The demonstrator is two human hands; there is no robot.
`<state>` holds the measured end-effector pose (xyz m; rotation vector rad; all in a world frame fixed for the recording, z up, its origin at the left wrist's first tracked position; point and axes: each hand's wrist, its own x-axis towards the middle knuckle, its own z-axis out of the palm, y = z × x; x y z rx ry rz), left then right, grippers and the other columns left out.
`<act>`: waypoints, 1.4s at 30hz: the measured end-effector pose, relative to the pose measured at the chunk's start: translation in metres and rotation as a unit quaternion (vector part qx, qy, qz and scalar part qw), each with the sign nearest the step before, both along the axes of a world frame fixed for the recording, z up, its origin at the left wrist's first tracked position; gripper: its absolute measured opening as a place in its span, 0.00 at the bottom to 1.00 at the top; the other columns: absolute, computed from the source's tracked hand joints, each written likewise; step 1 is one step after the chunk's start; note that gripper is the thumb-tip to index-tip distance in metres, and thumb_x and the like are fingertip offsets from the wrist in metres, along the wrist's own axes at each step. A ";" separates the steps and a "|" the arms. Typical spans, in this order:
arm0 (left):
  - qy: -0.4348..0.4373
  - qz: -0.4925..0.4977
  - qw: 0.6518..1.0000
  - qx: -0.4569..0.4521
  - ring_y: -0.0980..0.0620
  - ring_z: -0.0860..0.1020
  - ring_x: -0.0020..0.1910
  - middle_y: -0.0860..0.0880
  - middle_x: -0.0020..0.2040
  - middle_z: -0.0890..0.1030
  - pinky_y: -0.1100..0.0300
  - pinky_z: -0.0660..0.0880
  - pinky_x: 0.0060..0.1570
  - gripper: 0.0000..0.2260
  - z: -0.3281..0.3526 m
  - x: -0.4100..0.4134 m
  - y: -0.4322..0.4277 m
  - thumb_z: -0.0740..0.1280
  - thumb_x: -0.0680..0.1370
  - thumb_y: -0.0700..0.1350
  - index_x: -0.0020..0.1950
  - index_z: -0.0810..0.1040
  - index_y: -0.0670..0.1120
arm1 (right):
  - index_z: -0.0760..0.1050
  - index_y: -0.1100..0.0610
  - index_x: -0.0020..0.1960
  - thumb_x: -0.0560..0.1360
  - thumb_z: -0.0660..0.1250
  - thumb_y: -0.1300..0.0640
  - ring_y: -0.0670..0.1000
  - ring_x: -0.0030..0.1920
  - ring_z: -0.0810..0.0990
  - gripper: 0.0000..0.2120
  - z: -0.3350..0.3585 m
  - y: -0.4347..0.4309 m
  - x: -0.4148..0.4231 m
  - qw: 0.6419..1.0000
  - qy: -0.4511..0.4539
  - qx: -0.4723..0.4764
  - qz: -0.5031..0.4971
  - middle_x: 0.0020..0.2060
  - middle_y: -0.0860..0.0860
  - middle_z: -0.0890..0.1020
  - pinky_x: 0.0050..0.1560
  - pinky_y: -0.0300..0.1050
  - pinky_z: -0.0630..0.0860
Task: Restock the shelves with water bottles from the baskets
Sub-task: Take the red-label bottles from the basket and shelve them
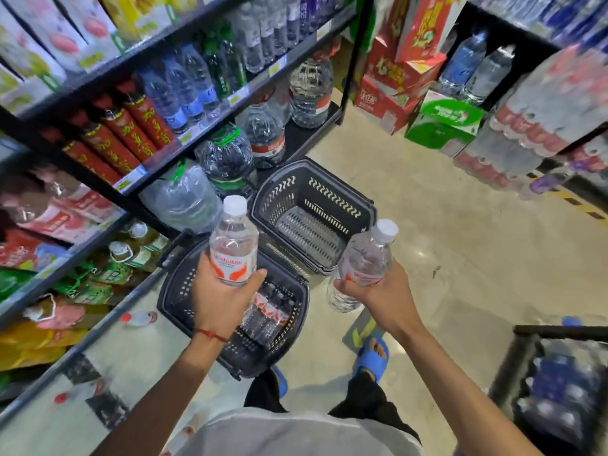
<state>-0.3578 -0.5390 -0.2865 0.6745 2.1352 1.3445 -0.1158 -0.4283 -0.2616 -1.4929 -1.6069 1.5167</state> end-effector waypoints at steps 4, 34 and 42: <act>0.020 0.016 1.000 0.015 0.58 0.84 0.47 0.53 0.50 0.84 0.58 0.80 0.50 0.28 0.012 0.049 0.031 0.86 0.63 0.44 0.56 0.76 0.50 | 0.80 0.56 0.60 0.66 0.83 0.64 0.42 0.50 0.86 0.25 0.004 0.038 0.045 1.000 0.018 0.013 0.021 0.51 0.46 0.88 0.50 0.34 0.78; 0.004 0.073 0.978 0.198 0.47 0.85 0.52 0.46 0.54 0.85 0.41 0.81 0.57 0.39 0.104 0.164 0.477 0.85 0.59 0.54 0.65 0.75 0.43 | 0.79 0.51 0.61 0.64 0.86 0.57 0.42 0.50 0.86 0.28 0.106 0.497 0.143 0.979 0.046 0.140 0.139 0.51 0.44 0.87 0.50 0.35 0.79; -0.003 0.096 0.971 0.221 0.51 0.84 0.54 0.47 0.57 0.85 0.52 0.81 0.57 0.34 0.134 0.118 0.609 0.84 0.63 0.44 0.67 0.75 0.43 | 0.80 0.49 0.57 0.64 0.85 0.62 0.44 0.49 0.87 0.26 0.130 0.646 0.090 0.966 0.064 0.170 0.182 0.48 0.44 0.88 0.53 0.42 0.82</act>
